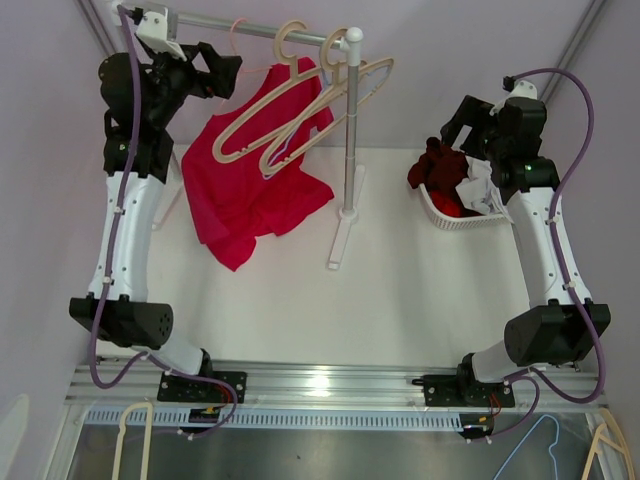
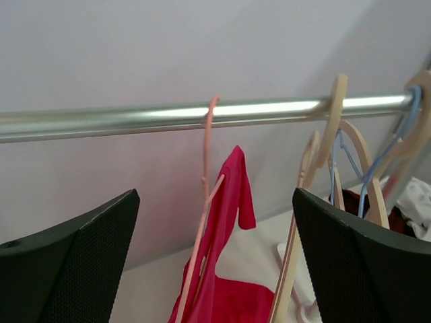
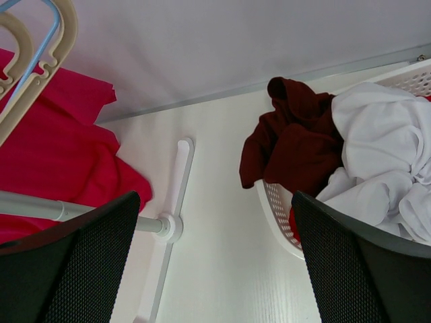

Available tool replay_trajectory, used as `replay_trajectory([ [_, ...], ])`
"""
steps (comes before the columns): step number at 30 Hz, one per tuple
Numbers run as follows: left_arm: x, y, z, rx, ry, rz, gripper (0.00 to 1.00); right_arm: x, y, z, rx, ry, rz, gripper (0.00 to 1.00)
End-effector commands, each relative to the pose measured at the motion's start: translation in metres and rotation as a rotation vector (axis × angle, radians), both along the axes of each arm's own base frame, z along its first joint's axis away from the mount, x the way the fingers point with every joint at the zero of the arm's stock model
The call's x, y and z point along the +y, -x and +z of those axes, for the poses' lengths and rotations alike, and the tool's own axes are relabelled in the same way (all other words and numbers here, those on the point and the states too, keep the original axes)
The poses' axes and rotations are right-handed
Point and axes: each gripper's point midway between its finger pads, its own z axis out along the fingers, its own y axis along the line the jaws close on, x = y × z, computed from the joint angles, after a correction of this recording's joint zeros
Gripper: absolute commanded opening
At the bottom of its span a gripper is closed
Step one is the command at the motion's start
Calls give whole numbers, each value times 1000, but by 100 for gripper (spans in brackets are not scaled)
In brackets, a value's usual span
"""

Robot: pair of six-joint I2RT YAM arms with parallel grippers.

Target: Remove the t-shirt from the hanger

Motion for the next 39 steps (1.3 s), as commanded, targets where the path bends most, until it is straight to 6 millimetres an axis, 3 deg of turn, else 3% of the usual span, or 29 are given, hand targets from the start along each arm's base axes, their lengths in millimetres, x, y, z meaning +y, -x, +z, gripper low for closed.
replay_trajectory([
  [1,-26,16,-3,-24,-82,-198,100,4,4,28,-69,-9,17,100],
  [3,-29,13,-10,-12,-130,-230,100,4,4,30,-73,-11,19,100],
  [5,-29,11,-2,-25,-142,-239,99,5,4,31,-75,-13,22,100],
  [7,-30,1,-12,-6,-168,-267,99,6,4,34,-76,-12,24,99],
  [8,-30,1,-5,-18,-173,-278,99,6,3,36,-79,-5,27,99],
  [10,-28,-15,-14,22,-168,-264,98,5,4,41,-81,0,21,99],
  [15,-19,-35,-14,16,-167,-201,95,2,6,46,-90,15,12,100],
  [25,-13,-59,-30,48,-153,-164,64,-1,3,40,-73,23,-3,99],
  [33,-14,-68,-42,73,-147,-188,59,0,1,36,-65,19,-2,100],
  [39,-16,-72,-50,91,-142,-201,47,1,0,33,-61,23,0,99],
])
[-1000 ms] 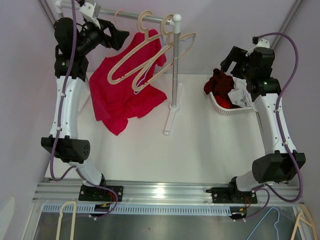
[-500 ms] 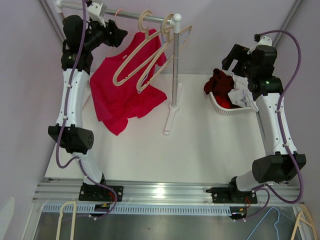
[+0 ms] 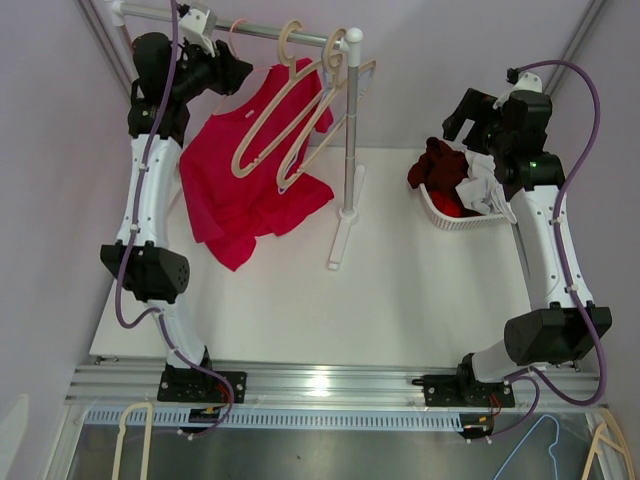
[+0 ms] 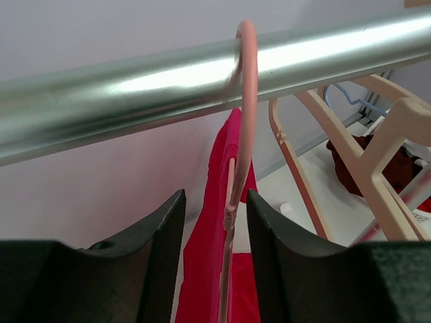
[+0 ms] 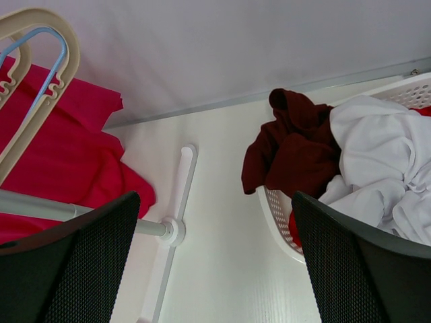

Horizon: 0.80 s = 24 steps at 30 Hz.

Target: Remove the t-shirt from the hanger

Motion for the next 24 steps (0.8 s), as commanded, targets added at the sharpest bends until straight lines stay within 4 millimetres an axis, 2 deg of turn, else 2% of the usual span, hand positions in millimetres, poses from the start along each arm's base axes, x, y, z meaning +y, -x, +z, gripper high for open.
replay_trajectory([
  [1,2,1,14,-40,6,-13,45,1,-3,11,-31,10,-2,100],
  [6,1,-2,9,-29,7,-19,37,2,-3,9,-29,10,1,100],
  [9,2,-3,10,-34,6,-16,8,0,-3,10,-31,12,-4,99],
  [11,0,-3,10,-19,28,-21,1,0,-3,10,-31,13,-2,99],
  [13,-3,-1,11,-19,33,-44,1,1,-3,9,-29,11,0,100],
  [16,-10,9,25,-35,59,-89,1,2,-3,10,-32,11,2,99],
  [24,-7,37,81,-149,111,-48,1,2,-1,12,-31,11,2,100],
])
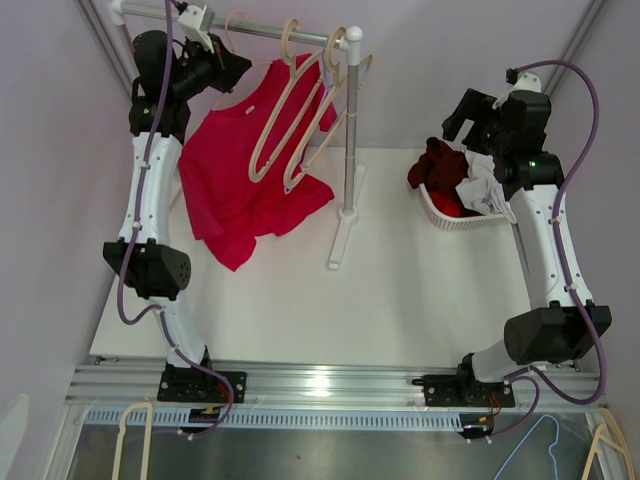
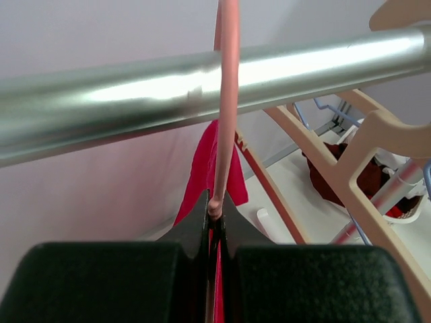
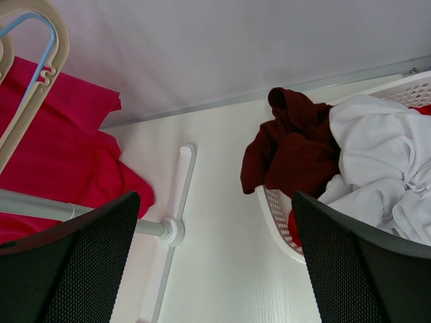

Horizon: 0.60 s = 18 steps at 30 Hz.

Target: Remove the t-shirt from the hanger

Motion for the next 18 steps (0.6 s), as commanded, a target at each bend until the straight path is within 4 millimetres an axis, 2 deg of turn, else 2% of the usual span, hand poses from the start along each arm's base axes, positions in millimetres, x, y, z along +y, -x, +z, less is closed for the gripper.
replay_trajectory([
  [1,6,42,89,-204,56,36,1,2,1,15,-38,8,5,99],
  [4,15,44,95,-203,72,93,1,4,2,18,-44,3,11,99],
  [5,16,52,103,-217,78,106,1,5,2,17,-42,3,15,100],
  [8,22,57,106,-228,91,153,1,7,3,19,-46,4,20,99],
  [11,23,65,118,-264,101,156,1,8,6,18,-41,6,21,100],
  [15,23,68,117,-228,116,181,1,8,9,21,-46,4,22,99],
  [17,20,68,109,-195,106,222,1,10,11,23,-50,2,27,99],
  [18,30,67,106,-184,107,305,1,13,13,23,-50,-2,35,99],
])
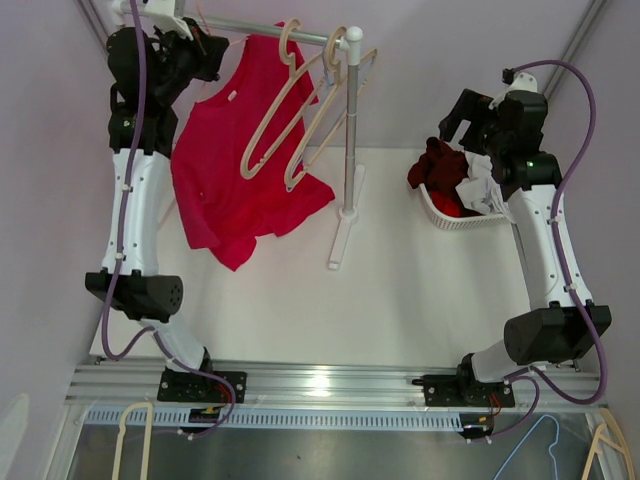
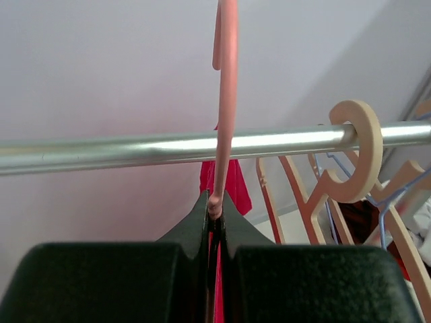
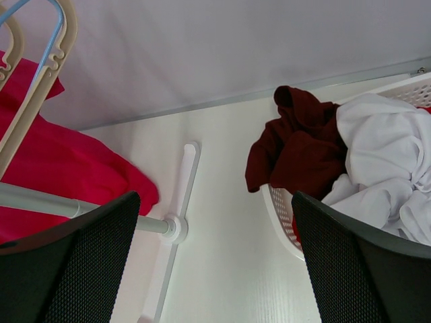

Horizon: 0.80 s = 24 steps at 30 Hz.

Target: Remove the t-shirt from the hanger

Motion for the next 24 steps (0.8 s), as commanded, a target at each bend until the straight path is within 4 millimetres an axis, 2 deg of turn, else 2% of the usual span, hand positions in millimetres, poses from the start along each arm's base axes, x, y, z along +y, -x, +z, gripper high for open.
replay_trajectory([
  [1,4,24,31,-57,36,138,1,9,15,27,-58,-3,27,99],
  [2,6,25,32,-56,45,176,1,13,16,24,-54,0,34,99],
  [3,18,25,35,-52,65,262,1,17,18,24,-55,4,39,100],
  [4,15,30,32,-29,72,285,1,34,22,23,-55,4,74,100],
  [5,20,32,33,-20,78,332,1,42,27,25,-62,2,91,99],
  [6,24,36,35,-15,84,372,1,50,30,19,-56,3,109,99],
  [7,34,43,32,7,95,453,1,71,38,19,-63,2,163,99],
  [9,43,51,25,32,102,525,1,90,54,19,-80,0,215,99],
  [10,51,62,23,47,118,574,1,112,66,19,-92,6,280,99],
  [13,61,78,10,85,137,656,1,142,95,21,-133,20,385,99],
  [14,64,86,0,105,129,682,1,169,112,24,-158,18,464,99],
  [15,68,93,0,102,136,707,1,179,125,28,-178,20,502,99],
  [16,67,96,-9,117,129,727,1,191,135,21,-175,27,548,99],
  [17,79,109,-10,116,143,788,1,215,153,21,-196,34,626,99],
  [20,92,129,-24,154,166,870,1,242,177,16,-228,32,721,99],
  [23,98,149,-31,191,162,910,1,280,210,12,-262,-3,883,99],
  [24,102,156,-29,190,165,924,1,295,227,10,-273,-12,957,100],
])
